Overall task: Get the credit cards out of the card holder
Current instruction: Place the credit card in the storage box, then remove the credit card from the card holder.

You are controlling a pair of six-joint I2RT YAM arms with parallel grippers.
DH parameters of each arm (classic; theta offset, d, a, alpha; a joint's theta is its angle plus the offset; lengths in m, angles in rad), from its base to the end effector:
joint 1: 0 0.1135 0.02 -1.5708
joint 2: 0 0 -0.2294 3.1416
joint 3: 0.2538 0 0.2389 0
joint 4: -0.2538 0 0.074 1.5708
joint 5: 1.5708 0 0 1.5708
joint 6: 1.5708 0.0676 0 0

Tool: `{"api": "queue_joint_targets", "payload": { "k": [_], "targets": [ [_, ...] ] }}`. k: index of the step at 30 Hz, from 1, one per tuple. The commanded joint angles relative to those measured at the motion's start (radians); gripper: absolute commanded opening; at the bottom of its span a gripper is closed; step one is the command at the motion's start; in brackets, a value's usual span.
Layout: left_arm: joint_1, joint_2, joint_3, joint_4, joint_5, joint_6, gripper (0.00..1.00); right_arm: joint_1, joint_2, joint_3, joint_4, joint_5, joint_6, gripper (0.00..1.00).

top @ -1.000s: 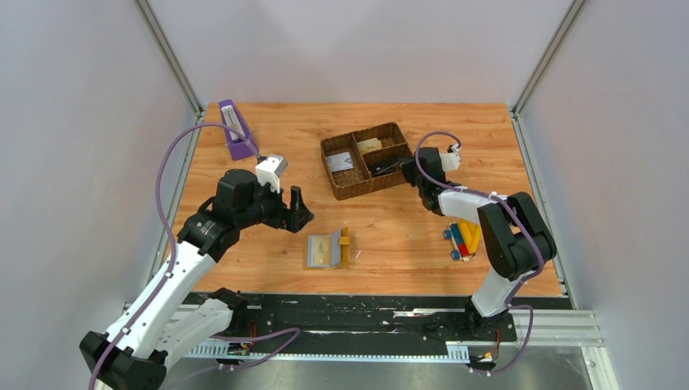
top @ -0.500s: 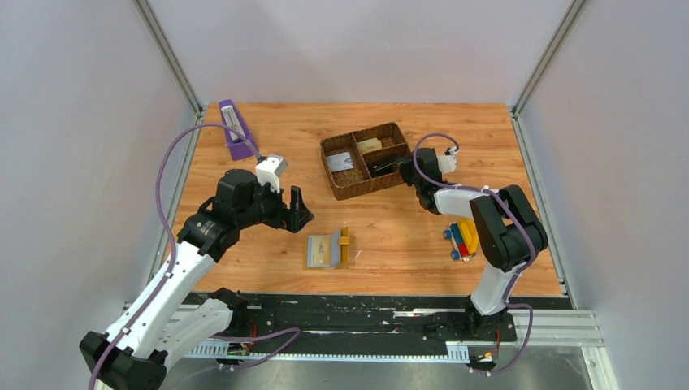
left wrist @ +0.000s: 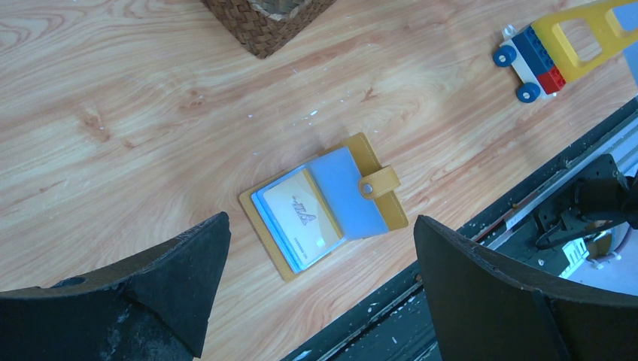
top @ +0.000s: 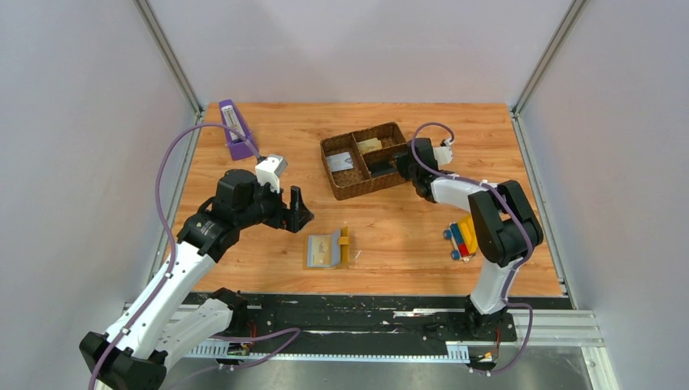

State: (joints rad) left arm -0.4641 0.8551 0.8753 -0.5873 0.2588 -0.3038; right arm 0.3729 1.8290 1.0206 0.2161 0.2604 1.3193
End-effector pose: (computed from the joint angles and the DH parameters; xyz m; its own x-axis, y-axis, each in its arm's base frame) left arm 0.1863 -0.1126 0.2764 -0.6456 -0.0002 -0.7637 0.4534 0.8046 -0.3835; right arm 0.3763 0.1285 0.1317 -0.2777 0.8963 -0.3457 0.4654 0.4403 0.7678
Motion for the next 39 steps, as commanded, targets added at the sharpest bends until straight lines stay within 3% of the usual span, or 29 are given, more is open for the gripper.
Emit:
{"api": "queue_joint_targets", "payload": {
  "k": [1, 12, 18, 23, 32, 39],
  "targets": [
    [-0.001, -0.014, 0.010, 0.021, -0.009, 0.014, 1.00, 0.009, 0.012, 0.059, -0.092, -0.017, -0.063, 0.22],
    [-0.001, 0.001, 0.004, 0.015, -0.025, 0.003, 1.00, 0.022, -0.131, 0.160, -0.244, -0.155, -0.438, 0.24],
    [0.000, 0.048, 0.007, -0.023, -0.063, -0.036, 0.99, 0.098, -0.255, 0.110, -0.337, -0.212, -0.519, 0.27],
    [-0.001, 0.100, -0.006, -0.031, -0.052, -0.085, 0.98, 0.240, -0.319, 0.067, -0.366, -0.321, -0.514, 0.33],
    [0.033, 0.149, -0.080, -0.017, -0.102, -0.239, 0.93, 0.516, -0.324, 0.021, -0.304, -0.402, -0.373, 0.24],
    [0.113, 0.105, -0.161, 0.028, -0.045, -0.325, 0.89, 0.572, -0.271, -0.047, -0.265, -0.383, -0.269, 0.22]
  ]
}}
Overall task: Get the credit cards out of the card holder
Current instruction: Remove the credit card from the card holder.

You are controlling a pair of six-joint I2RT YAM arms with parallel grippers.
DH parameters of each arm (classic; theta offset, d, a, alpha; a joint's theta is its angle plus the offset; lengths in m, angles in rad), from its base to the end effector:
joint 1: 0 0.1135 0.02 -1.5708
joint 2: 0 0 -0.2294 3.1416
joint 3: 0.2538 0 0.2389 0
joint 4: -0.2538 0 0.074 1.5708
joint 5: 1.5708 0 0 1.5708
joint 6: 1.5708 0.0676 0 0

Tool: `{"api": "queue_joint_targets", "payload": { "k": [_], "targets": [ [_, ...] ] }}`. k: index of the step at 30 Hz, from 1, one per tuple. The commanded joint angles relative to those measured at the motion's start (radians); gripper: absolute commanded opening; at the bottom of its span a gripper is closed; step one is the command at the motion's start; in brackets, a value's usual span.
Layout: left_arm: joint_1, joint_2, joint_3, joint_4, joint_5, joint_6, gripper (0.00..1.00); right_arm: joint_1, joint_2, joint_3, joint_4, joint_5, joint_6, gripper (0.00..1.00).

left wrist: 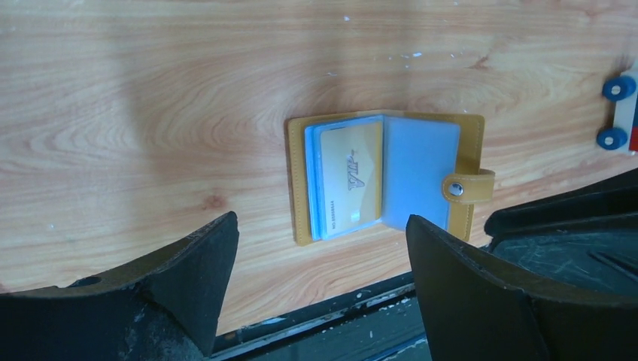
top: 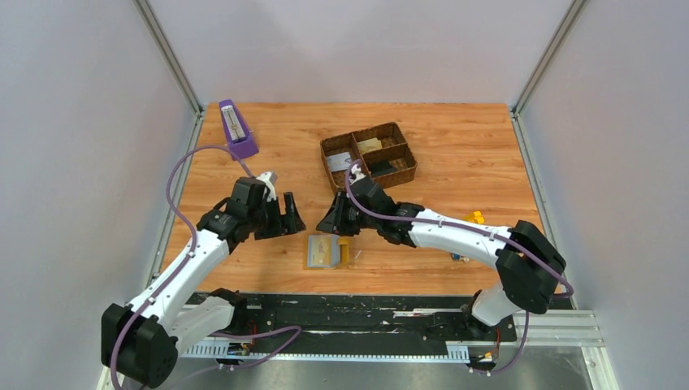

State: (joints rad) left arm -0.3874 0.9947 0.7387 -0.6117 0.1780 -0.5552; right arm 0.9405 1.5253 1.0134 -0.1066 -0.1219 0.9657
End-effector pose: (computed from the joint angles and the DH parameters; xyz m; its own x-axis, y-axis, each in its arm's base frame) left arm 0.2036 -0.0960 0.1981 -0.8521 -0.2126 -0.4783 0.0338 0.8895 -0.4556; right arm 0.2029 0.2920 0.1999 -0.9019 0.1489 -0.4055 -0.2083 0.6725 0.7102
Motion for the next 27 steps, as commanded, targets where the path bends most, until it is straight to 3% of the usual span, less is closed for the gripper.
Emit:
{"api": "queue_joint_targets", "payload": {
  "k": [1, 12, 16, 19, 27],
  "targets": [
    [0.045, -0.032, -0.033, 0.057, 0.046, -0.076, 0.89, 0.007, 0.044, -0.049, 0.065, -0.002, 0.094, 0.22],
    [0.050, 0.070, -0.107, 0.169, 0.185, -0.091, 0.78, -0.004, 0.183, -0.097, 0.149, -0.056, 0.062, 0.20],
    [0.050, 0.112, -0.117, 0.188, 0.208, -0.055, 0.74, -0.027, 0.181, -0.151, 0.148, -0.049, 0.061, 0.19],
    [0.050, 0.159, -0.139, 0.229, 0.245, -0.044, 0.64, -0.048, 0.167, -0.194, 0.148, -0.037, 0.050, 0.19],
    [0.048, 0.263, -0.188, 0.368, 0.368, -0.044, 0.56, -0.094, 0.147, -0.256, 0.184, -0.061, 0.032, 0.19]
  ]
}}
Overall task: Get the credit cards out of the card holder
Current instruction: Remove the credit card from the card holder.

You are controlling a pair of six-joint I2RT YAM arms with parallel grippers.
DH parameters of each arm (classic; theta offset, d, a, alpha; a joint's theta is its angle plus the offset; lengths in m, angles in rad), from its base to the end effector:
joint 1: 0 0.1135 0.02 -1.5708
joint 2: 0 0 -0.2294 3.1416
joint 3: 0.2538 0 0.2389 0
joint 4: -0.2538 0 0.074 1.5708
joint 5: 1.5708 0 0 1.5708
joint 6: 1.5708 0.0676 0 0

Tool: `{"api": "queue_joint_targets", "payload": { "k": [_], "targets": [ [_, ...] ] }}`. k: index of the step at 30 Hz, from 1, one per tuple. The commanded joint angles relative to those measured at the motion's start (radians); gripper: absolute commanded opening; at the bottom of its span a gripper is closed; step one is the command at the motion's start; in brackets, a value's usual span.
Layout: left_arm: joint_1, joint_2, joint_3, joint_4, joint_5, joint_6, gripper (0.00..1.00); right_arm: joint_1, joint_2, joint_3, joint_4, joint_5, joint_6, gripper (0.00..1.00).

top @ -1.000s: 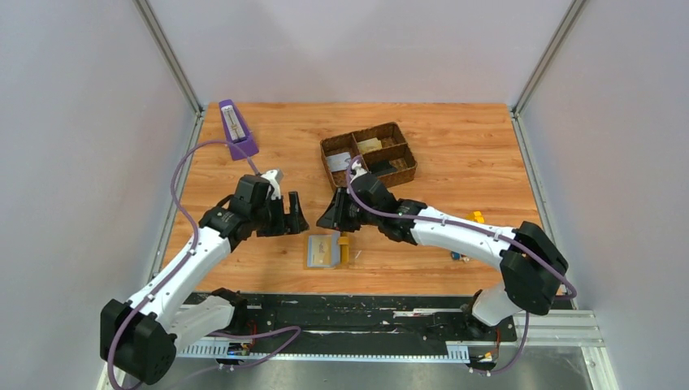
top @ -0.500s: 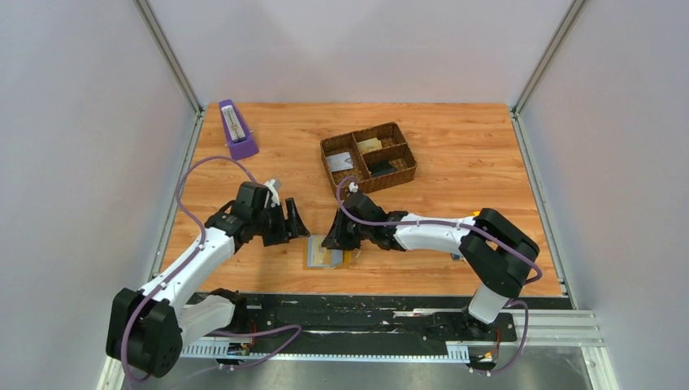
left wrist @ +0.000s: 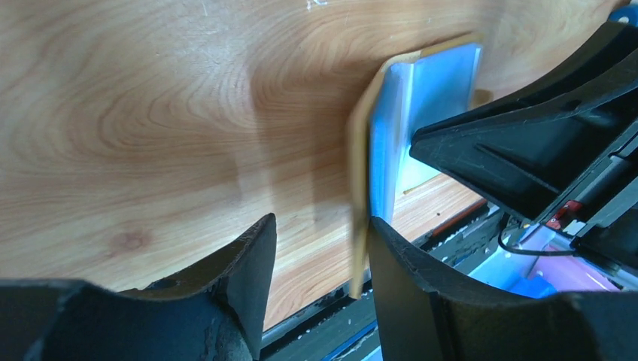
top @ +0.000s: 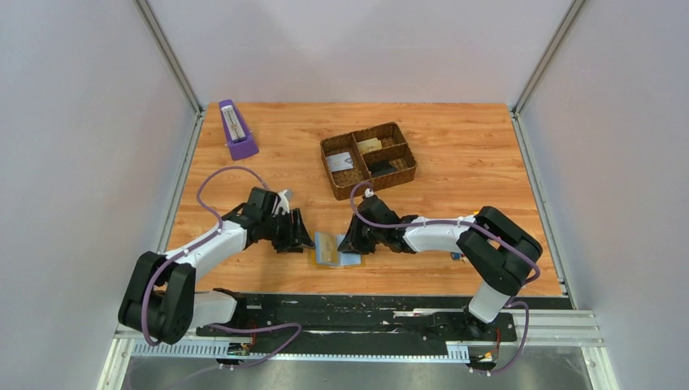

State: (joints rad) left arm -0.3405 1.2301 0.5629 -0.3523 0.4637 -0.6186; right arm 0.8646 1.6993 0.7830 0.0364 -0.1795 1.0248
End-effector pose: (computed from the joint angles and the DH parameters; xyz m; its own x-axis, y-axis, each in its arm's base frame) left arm 0.2091 -0.1062 0.1192 -0.9554 -0.2117 -0.2058 -0.0424 0.7881 -0.6141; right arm 0.2032 0.2569 0.0858 -0.9626 0.1672 -0.2133 0.0004 0.7877 0.6160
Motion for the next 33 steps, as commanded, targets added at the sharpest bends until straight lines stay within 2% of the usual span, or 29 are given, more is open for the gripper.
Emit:
{"api": "queue_joint_targets", "payload": {
  "k": [1, 6, 12, 18, 21, 28, 33],
  "targets": [
    [0.001, 0.032, -0.018, 0.119, 0.091, 0.021, 0.56, -0.022, -0.031, -0.029, 0.043, -0.003, -0.027, 0.19],
    [0.001, 0.040, -0.030, 0.171, 0.138, 0.009, 0.54, -0.027, -0.055, -0.025, 0.048, -0.022, -0.045, 0.20],
    [0.002, 0.040, -0.038, 0.203, 0.148, 0.004, 0.60, -0.026, -0.062, -0.003, 0.065, -0.045, -0.049, 0.21],
    [0.000, 0.019, -0.006, 0.123, 0.089, 0.035, 0.62, -0.027, -0.032, 0.009, 0.096, -0.085, -0.037, 0.20],
    [0.000, 0.015, -0.006, 0.139, 0.108, 0.028, 0.56, -0.026, -0.024, 0.013, 0.105, -0.089, -0.035, 0.20],
    [-0.009, 0.093, -0.041, 0.281, 0.200, -0.025, 0.33, -0.026, -0.013, 0.023, 0.103, -0.087, -0.038, 0.20],
    [-0.018, 0.136, -0.040, 0.278, 0.171, -0.017, 0.27, -0.026, 0.003, 0.024, 0.097, -0.077, -0.035, 0.20]
  ]
}}
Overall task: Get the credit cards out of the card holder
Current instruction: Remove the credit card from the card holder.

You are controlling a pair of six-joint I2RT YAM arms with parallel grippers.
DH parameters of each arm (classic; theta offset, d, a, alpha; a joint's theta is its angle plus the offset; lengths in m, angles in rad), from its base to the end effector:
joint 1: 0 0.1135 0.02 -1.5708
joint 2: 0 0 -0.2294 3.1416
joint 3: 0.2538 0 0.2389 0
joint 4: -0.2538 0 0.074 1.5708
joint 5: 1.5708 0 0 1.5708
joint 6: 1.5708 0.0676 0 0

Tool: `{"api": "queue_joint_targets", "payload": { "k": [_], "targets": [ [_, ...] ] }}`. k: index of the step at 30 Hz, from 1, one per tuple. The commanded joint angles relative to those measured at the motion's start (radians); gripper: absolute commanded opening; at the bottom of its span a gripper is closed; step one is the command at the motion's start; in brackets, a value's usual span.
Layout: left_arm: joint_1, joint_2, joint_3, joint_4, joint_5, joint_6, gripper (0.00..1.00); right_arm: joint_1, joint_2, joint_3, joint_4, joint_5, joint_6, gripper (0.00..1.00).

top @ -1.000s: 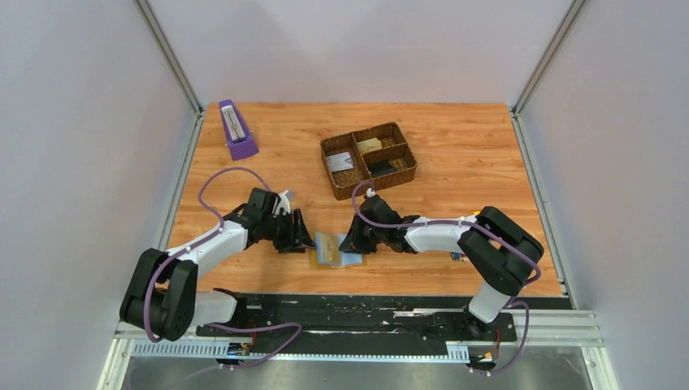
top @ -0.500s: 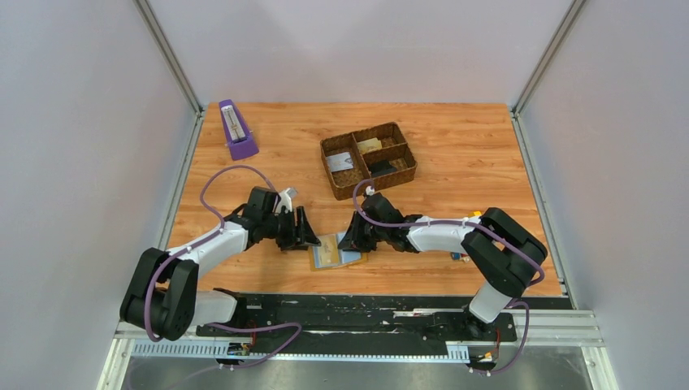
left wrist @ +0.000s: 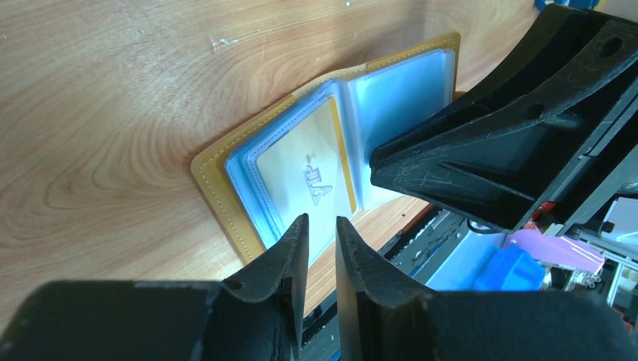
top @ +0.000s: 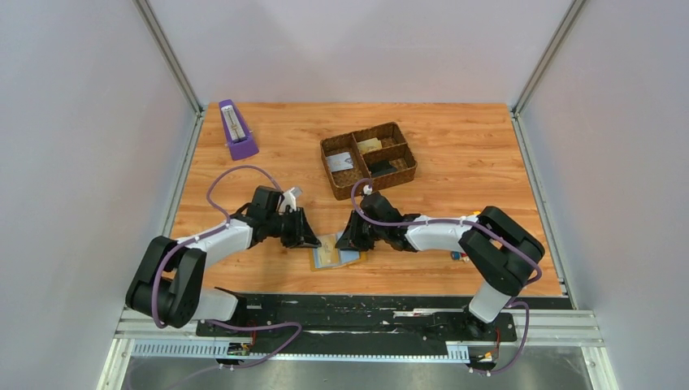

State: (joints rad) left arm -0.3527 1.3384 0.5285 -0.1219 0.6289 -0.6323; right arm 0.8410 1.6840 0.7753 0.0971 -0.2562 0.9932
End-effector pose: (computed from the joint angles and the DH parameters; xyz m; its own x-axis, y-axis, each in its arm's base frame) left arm 0.2179 -0.1226 0.1073 -0.9673 -0.1532 -0.2020 0.0457 0.6783 -0.7334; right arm 0.2081 0.2584 0.0948 -0.9655 0.1362 -0.2218 -0.0520 0.7341 0.6770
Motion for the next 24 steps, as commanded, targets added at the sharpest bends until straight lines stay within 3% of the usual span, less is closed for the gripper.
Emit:
{"api": "queue_joint_targets", "payload": {
  "k": [1, 20, 24],
  "targets": [
    [-0.006, 0.034, -0.006, 0.041, 0.000, 0.002, 0.26, -0.003, 0.023, 0.032, 0.036, 0.000, -0.004, 0.20],
    [-0.007, 0.118, -0.037, 0.028, -0.060, 0.038, 0.20, -0.011, 0.089, 0.028, 0.075, -0.043, 0.001, 0.23],
    [-0.007, 0.117, -0.038, 0.025, -0.063, 0.040, 0.20, -0.013, 0.086, 0.018, 0.096, -0.054, 0.001, 0.19]
  ]
}}
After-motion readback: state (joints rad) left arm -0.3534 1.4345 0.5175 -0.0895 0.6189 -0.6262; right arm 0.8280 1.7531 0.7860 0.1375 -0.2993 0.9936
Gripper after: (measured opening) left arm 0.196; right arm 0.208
